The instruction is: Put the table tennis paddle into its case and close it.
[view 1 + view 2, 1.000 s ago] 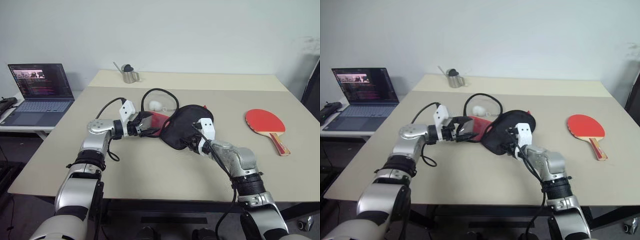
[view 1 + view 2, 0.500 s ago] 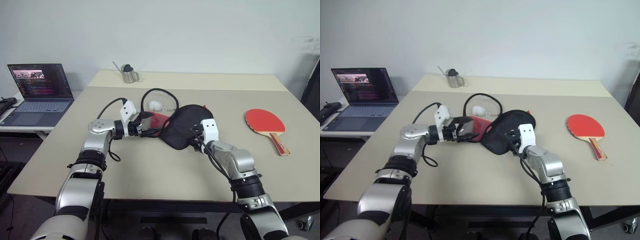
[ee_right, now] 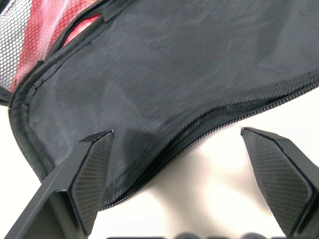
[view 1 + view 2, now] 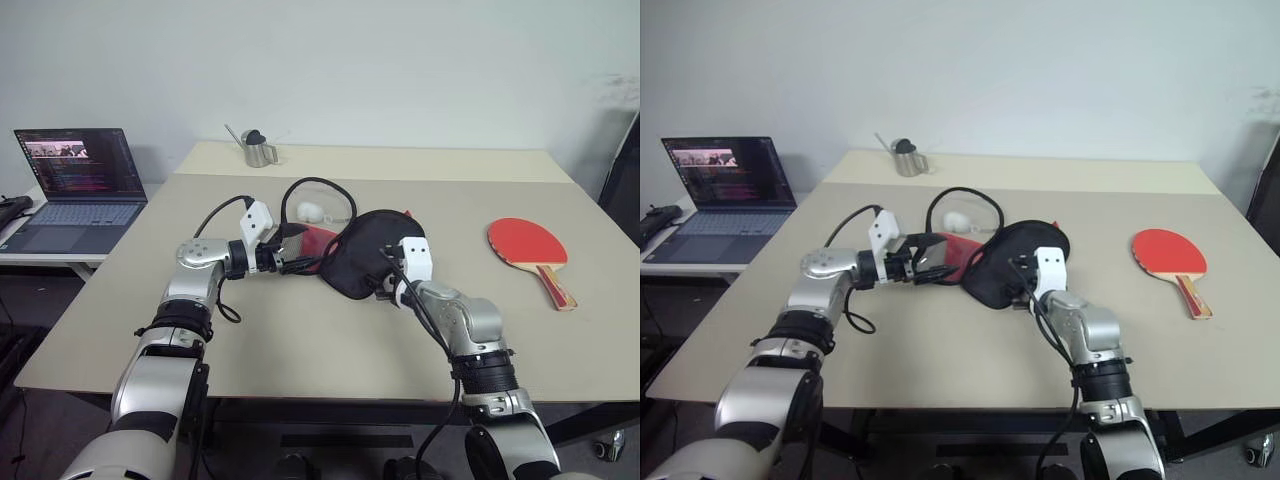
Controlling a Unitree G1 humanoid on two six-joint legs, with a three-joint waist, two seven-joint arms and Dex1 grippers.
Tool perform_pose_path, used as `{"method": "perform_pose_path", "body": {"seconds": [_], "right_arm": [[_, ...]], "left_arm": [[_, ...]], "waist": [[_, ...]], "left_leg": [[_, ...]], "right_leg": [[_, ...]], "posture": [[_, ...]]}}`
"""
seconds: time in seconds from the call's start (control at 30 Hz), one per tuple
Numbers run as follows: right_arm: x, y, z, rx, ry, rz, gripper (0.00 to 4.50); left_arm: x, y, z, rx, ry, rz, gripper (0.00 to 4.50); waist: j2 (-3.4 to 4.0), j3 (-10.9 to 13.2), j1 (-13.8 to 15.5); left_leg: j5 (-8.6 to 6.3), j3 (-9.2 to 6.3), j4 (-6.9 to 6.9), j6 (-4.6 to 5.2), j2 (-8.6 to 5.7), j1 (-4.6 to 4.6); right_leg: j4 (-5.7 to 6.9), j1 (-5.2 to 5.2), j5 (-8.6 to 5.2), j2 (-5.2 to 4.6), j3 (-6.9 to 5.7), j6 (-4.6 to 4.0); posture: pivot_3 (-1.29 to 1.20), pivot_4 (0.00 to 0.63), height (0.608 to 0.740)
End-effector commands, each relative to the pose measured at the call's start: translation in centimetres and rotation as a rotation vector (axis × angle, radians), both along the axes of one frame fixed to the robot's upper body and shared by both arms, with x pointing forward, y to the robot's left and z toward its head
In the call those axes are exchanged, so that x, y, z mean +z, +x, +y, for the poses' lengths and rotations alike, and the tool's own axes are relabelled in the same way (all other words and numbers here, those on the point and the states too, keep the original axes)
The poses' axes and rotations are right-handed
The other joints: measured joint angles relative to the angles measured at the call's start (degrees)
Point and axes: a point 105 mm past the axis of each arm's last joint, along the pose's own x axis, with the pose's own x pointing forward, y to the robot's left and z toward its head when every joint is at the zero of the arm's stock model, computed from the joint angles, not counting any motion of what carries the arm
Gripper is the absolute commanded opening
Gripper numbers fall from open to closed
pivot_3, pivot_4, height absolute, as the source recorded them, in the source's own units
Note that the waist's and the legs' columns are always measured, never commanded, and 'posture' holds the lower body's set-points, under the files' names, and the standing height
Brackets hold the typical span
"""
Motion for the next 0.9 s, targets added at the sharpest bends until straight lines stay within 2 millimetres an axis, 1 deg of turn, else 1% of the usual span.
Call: {"method": "perform_pose_path", "body": {"seconds": [0.03, 0.17, 0.27, 0.3, 0.33, 0.37, 0.53, 0.7, 0.9], "right_arm": [[-0.1, 0.6, -0.2, -0.019, -0.024, -0.009, 4.48], [0.1, 0.6, 1.2, 0.023, -0.020, -0.021, 4.48], [0.1, 0.7, 1.5, 0.024, -0.024, -0.031, 4.48], [0.2, 0.7, 1.5, 0.023, -0.024, -0.036, 4.08], [0.3, 0.7, 1.5, 0.020, -0.024, -0.040, 3.90], [0.4, 0.8, 1.4, 0.017, -0.021, -0.044, 3.55], [1.0, 1.0, 0.9, -0.013, -0.002, -0.059, 1.76], [1.7, 1.1, 0.9, -0.028, 0.031, -0.071, 0.02], [2.6, 1.0, 0.9, -0.037, 0.064, -0.084, 0.02]], "left_arm": [[1.9, 0.2, -0.1, -0.006, 0.004, -0.073, 4.05], [1.9, 0.2, -0.2, -0.009, 0.005, -0.074, 4.05], [1.9, 0.2, -0.3, -0.012, 0.003, -0.073, 4.05], [1.9, 0.2, -0.3, -0.012, 0.002, -0.073, 4.05], [1.9, 0.2, -0.3, -0.012, 0.002, -0.073, 4.05], [1.8, 0.2, -0.3, -0.012, 0.001, -0.073, 4.05], [1.8, 0.2, -0.3, -0.014, -0.005, -0.072, 4.05], [1.7, 0.1, -0.6, -0.020, -0.017, -0.069, 4.05], [1.8, 0.0, -0.6, -0.023, -0.036, -0.061, 4.05]], "waist": [[0.00, 0.00, 0.00], [0.00, 0.00, -0.13], [0.00, 0.00, -0.63], [0.00, 0.00, -0.83], [0.00, 0.00, -0.99], [0.00, 0.00, -1.14], [0.00, 0.00, -1.28], [0.00, 0.00, -1.29], [0.00, 0.00, -1.27]], "left_leg": [[0.00, 0.00, 0.00, 0.00, 0.01, 0.00], [0.00, 0.00, 0.00, -0.01, 0.05, 0.00], [0.00, 0.00, -0.01, -0.01, 0.10, 0.00], [0.00, 0.00, -0.01, -0.01, 0.11, 0.00], [0.00, 0.00, -0.01, 0.00, 0.13, 0.00], [0.00, 0.00, -0.01, 0.00, 0.15, 0.00], [0.00, 0.09, -0.17, 0.00, 0.16, -0.05], [0.00, 0.20, -0.25, 0.00, 0.26, -0.11], [0.00, 0.24, -0.20, 0.00, 0.43, -0.11]], "right_leg": [[0.00, 0.00, 0.01, 0.00, 0.00, -0.02], [-0.02, -0.01, 0.09, 0.00, -0.04, -0.14], [-0.02, -0.05, 0.12, 0.00, -0.11, -0.19], [-0.02, -0.05, 0.13, 0.00, -0.13, -0.19], [-0.02, -0.05, 0.13, 0.00, -0.15, -0.19], [-0.02, -0.05, 0.13, 0.00, -0.16, -0.20], [-0.01, -0.25, 0.13, 0.04, -0.12, -0.19], [0.00, -0.38, 0.12, 0.17, -0.05, -0.19], [0.00, -0.38, 0.12, 0.30, -0.05, -0.21]], "posture": [[0.00, 0.150, 0.740], [0.00, 0.150, 0.740], [0.00, 0.150, 0.740], [0.00, 0.150, 0.740], [0.00, 0.150, 0.740], [0.00, 0.150, 0.740], [0.00, 0.150, 0.740], [0.00, 0.150, 0.740], [0.00, 0.150, 0.740]]}}
